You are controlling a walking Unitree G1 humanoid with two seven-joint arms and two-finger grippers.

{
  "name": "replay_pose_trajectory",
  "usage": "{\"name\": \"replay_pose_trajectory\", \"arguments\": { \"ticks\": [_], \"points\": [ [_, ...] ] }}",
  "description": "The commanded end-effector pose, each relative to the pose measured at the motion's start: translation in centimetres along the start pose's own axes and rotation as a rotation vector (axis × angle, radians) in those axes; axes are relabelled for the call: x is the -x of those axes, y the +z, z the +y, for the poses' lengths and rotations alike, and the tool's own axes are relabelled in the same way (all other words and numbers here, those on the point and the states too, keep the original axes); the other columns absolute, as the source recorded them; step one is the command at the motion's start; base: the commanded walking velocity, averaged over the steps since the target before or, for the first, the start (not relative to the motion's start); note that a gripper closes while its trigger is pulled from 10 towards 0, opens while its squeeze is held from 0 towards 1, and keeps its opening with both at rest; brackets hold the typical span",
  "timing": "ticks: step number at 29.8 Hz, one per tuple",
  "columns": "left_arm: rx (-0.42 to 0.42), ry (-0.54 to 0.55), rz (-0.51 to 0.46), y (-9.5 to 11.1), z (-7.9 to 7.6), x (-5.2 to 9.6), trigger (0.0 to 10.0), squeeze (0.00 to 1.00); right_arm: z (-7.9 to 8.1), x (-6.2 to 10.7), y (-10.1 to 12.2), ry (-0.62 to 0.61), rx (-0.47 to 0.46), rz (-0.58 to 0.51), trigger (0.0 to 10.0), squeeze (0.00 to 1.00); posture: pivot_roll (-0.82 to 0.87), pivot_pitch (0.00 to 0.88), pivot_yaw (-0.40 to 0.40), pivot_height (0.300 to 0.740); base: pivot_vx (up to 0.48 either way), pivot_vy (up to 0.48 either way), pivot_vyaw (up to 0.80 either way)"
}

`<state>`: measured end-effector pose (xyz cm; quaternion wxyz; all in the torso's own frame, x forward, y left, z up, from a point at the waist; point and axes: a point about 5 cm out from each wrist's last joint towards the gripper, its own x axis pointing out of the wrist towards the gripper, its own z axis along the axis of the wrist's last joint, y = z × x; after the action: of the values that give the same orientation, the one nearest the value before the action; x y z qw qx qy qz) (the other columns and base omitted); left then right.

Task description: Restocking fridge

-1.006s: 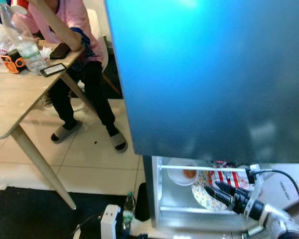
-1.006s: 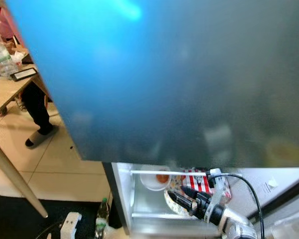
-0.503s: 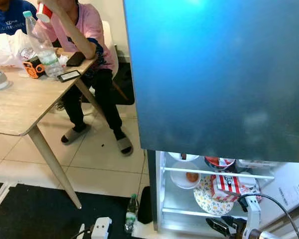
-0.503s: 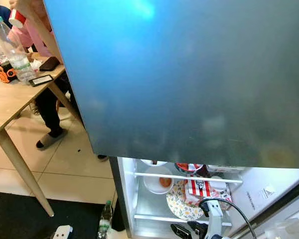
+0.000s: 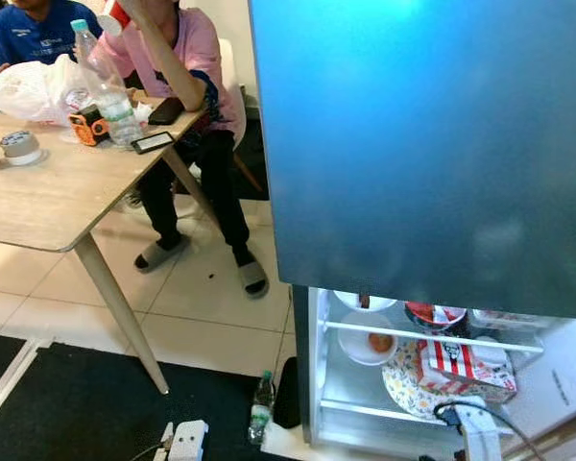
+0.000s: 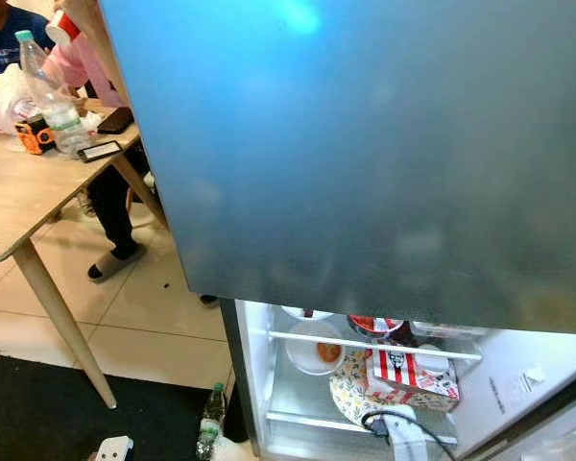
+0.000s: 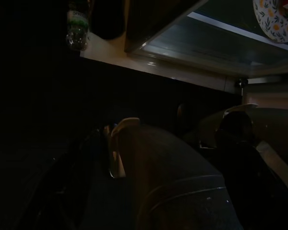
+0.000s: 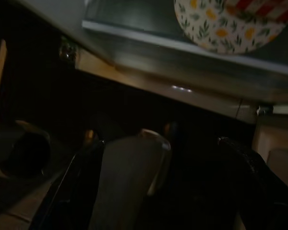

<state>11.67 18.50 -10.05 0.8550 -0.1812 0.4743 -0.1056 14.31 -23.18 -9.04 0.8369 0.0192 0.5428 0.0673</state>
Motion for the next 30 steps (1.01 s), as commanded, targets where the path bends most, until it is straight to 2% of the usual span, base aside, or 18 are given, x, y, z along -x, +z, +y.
{"name": "replay_pose_trajectory", "arguments": {
  "ticks": [1, 6, 19, 30],
  "points": [
    [0.001, 0.014, 0.010, -0.2, 0.0, 0.0, 10.0, 0.00, 0.2, -0.1, -0.2, -0.006, 0.015, 0.010, 10.0, 0.00, -0.03, 0.000, 0.032, 0.740, 0.000, 0.000, 0.00],
    [0.003, 0.029, 0.010, -0.1, -0.1, -0.2, 10.0, 0.00, 0.4, -0.1, -1.3, -0.035, 0.062, 0.066, 10.0, 0.00, -0.03, 0.000, 0.019, 0.740, 0.000, 0.000, 0.00],
    [0.010, 0.050, 0.009, 0.2, -0.1, -0.4, 10.0, 0.00, 0.8, -0.4, -0.7, -0.074, 0.065, 0.056, 10.0, 0.00, -0.02, 0.000, 0.021, 0.740, 0.000, 0.000, 0.00],
    [-0.001, 0.078, 0.000, 0.8, 0.9, 0.1, 10.0, 0.00, 1.0, -0.5, -0.8, -0.093, 0.060, 0.069, 10.0, 0.00, -0.04, 0.000, 0.046, 0.740, 0.000, 0.000, 0.00]
  ]
}}
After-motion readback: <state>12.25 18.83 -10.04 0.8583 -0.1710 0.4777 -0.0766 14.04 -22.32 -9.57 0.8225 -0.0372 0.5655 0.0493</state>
